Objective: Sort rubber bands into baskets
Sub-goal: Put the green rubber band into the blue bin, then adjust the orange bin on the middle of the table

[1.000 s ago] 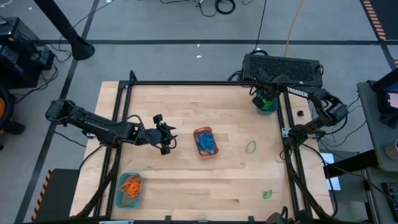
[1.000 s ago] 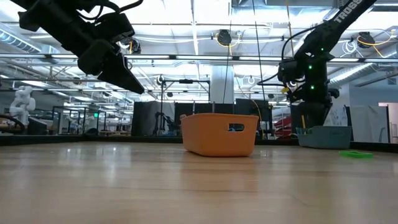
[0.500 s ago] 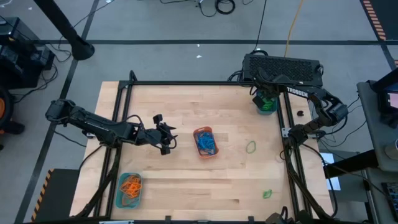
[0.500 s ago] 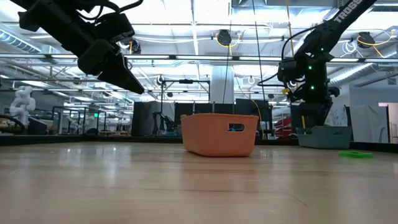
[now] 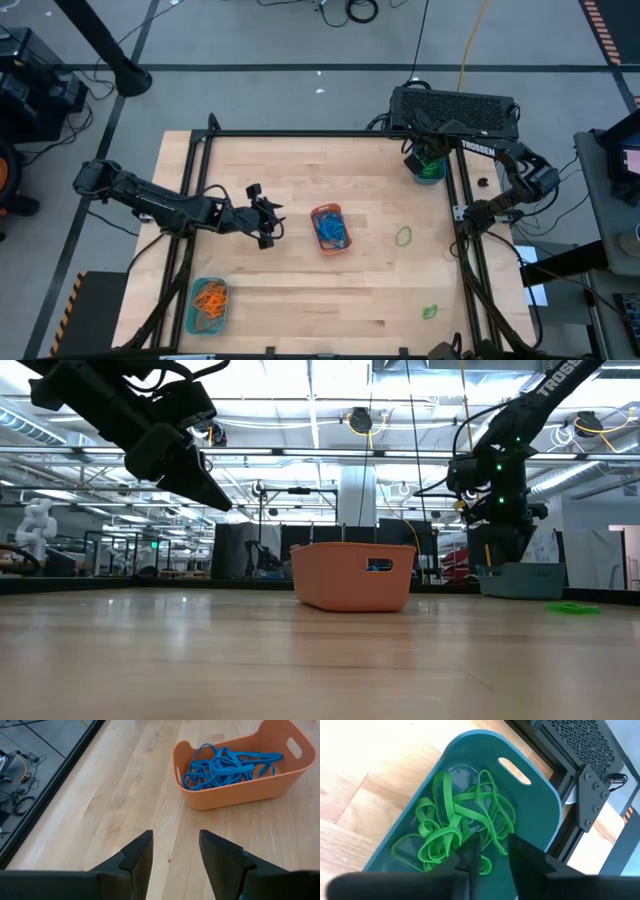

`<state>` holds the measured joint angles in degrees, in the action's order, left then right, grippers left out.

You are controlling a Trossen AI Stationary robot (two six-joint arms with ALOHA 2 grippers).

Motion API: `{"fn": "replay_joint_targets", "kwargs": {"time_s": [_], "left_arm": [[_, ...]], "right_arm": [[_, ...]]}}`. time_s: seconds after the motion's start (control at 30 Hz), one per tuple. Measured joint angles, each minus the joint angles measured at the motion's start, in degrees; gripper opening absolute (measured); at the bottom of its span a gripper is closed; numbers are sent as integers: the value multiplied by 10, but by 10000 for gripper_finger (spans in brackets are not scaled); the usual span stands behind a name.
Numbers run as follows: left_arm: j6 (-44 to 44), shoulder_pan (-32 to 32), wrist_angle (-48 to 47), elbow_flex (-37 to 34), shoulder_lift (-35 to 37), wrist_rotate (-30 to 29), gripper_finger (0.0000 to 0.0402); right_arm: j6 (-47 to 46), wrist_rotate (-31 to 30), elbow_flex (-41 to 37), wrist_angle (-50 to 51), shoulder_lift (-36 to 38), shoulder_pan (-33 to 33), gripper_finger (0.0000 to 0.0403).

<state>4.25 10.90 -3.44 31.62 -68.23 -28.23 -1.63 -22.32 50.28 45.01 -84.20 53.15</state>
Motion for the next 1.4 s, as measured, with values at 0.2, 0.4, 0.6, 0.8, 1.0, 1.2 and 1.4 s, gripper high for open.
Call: {"fn": "replay_joint_targets", "kwargs": {"time_s": [0.2, 0.4, 0.6, 0.8, 1.0, 1.2, 1.4], "left_arm": [[0, 0, 0, 0, 0, 0, 169], [0, 0, 0, 0, 0, 0, 169], [12, 0, 1, 0, 0, 0, 169], [15, 0, 1, 0, 0, 0, 169], [15, 0, 7, 0, 0, 0, 169], [6, 0, 79, 0, -5, 75, 169], [-67, 9, 257, 0, -68, 176, 169]], "right_arm": [[2, 12, 0, 9, 0, 0, 120], [-1, 231, 0, 50, 9, -6, 119], [13, 341, 0, 60, 39, -60, 108], [-9, 289, 0, 45, 90, -108, 96], [-9, 269, 0, 45, 128, -141, 86], [-37, 297, 0, 43, 135, -245, 84], [-114, 286, 0, -25, 124, -401, 84]]}}
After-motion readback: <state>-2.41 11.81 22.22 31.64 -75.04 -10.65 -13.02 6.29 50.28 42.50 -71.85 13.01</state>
